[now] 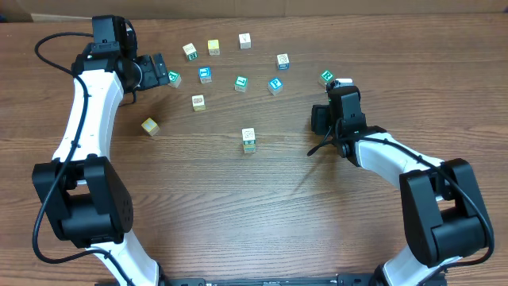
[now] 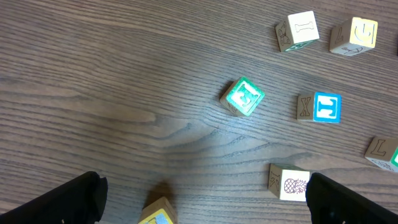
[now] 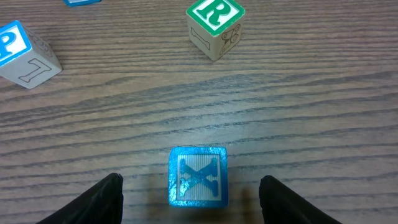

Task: Form a tower
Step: 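Lower the right gripper and close it on the blue X block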

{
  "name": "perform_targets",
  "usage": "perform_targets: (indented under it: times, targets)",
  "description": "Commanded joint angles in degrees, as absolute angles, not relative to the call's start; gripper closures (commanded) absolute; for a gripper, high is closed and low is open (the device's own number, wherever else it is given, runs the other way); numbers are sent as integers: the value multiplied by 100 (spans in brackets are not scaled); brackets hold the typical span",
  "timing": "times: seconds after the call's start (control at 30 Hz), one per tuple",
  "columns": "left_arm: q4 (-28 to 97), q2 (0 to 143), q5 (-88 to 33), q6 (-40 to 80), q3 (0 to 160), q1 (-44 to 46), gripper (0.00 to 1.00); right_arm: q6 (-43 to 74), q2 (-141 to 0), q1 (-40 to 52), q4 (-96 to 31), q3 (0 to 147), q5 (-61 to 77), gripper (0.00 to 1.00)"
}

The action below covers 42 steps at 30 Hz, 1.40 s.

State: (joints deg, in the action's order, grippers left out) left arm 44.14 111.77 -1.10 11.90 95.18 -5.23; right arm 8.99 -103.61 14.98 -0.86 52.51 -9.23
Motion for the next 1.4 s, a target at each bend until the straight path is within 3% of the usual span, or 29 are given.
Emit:
perform_targets:
  times: [0.0, 0.17, 0.33, 1.37]
  targets:
    - [4394, 11017, -108, 1243, 9515, -486, 0, 888, -10521, 1476, 3, 5332, -895, 34]
    - [4394, 11017, -108, 1243, 9515, -484, 0, 888, -10619, 1476, 62, 5332, -895, 35]
    - [4394, 11017, -108, 1243, 9515, -484, 0, 888, -10619, 1476, 80, 5332, -895, 53]
    - [4394, 11017, -108, 1243, 9515, -484, 0, 888, -10313, 1476, -56, 5341, -893, 66]
